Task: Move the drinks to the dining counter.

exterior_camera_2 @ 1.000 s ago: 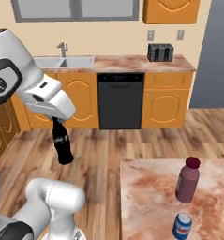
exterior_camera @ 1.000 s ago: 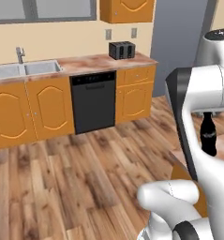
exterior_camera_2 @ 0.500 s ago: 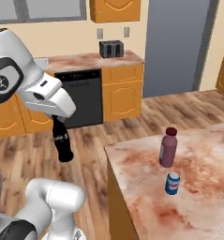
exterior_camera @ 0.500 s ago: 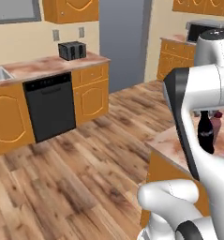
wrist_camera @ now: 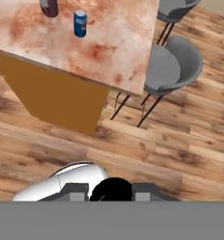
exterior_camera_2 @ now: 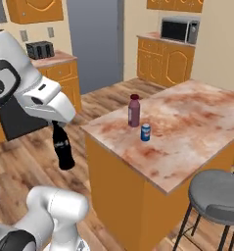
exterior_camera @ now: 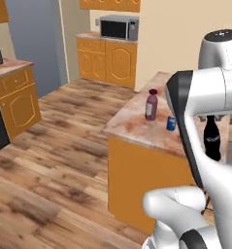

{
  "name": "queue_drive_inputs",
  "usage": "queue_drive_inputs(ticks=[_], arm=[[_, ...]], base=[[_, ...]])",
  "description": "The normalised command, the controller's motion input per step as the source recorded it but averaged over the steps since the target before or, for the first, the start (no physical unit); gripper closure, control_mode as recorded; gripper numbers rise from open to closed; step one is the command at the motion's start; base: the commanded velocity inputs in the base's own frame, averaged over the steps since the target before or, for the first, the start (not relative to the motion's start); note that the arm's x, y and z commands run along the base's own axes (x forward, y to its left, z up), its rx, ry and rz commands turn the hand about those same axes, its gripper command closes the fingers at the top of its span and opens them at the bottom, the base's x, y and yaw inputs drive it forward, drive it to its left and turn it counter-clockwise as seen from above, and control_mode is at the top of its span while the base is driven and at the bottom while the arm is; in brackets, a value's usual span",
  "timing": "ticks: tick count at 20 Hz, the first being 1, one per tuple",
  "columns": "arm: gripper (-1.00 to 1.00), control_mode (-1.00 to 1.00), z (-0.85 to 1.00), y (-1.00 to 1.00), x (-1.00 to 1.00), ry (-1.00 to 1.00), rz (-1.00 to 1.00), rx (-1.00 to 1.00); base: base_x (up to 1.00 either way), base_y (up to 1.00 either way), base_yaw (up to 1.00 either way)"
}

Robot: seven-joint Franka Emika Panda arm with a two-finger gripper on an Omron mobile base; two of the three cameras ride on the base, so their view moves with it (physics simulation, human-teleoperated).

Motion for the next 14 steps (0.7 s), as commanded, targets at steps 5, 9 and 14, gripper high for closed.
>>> queue_drive_inputs(ticks=[5, 9, 14], arm=[[1.0, 1.0, 0.0, 0.0, 0.0, 0.0, 0.0, 0.0], [1.0, 1.0, 0.0, 0.0, 0.0, 0.0, 0.0, 0.0], [1.0, 1.0, 0.0, 0.0, 0.0, 0.0, 0.0, 0.0]], base=[[0.49, -1.0, -0.07], [1.0, -0.34, 0.03], [1.0, -0.02, 0.01]])
